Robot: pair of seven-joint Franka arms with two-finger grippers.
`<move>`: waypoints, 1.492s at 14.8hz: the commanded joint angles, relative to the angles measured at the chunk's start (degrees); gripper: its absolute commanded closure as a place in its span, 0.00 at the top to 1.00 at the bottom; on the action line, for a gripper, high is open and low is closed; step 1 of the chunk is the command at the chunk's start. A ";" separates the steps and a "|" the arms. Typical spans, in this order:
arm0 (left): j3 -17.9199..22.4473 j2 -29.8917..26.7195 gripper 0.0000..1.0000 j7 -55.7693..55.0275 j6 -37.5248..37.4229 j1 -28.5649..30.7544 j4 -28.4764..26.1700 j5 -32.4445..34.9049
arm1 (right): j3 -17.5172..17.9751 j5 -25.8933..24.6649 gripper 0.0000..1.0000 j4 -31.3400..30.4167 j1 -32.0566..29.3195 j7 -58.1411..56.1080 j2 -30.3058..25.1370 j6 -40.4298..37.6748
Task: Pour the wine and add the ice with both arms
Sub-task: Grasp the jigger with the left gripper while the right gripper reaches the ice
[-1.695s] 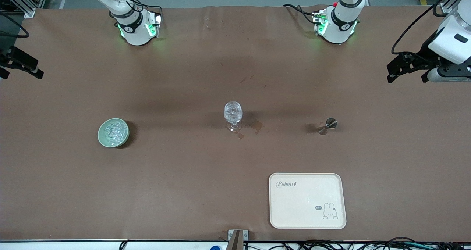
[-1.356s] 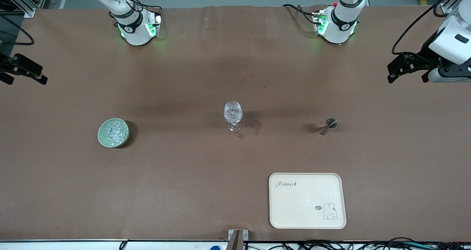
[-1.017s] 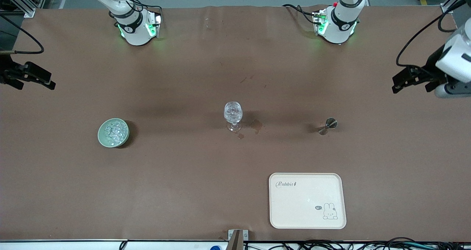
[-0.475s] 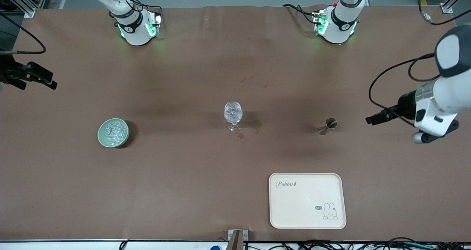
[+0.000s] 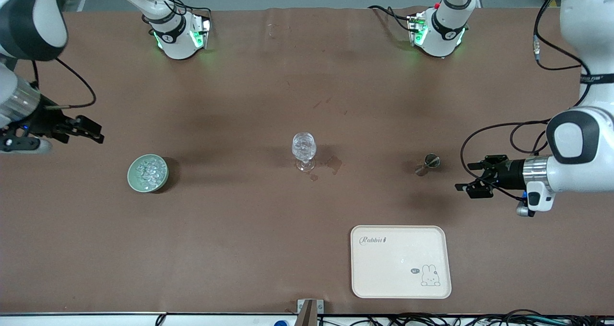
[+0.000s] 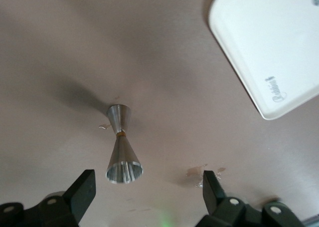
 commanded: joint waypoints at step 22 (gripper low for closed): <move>-0.76 13.10 0.64 -2.43 -4.19 5.73 -8.99 -23.76 | 0.36 0.12 0.95 -16.73 0.46 0.50 19.00 32.88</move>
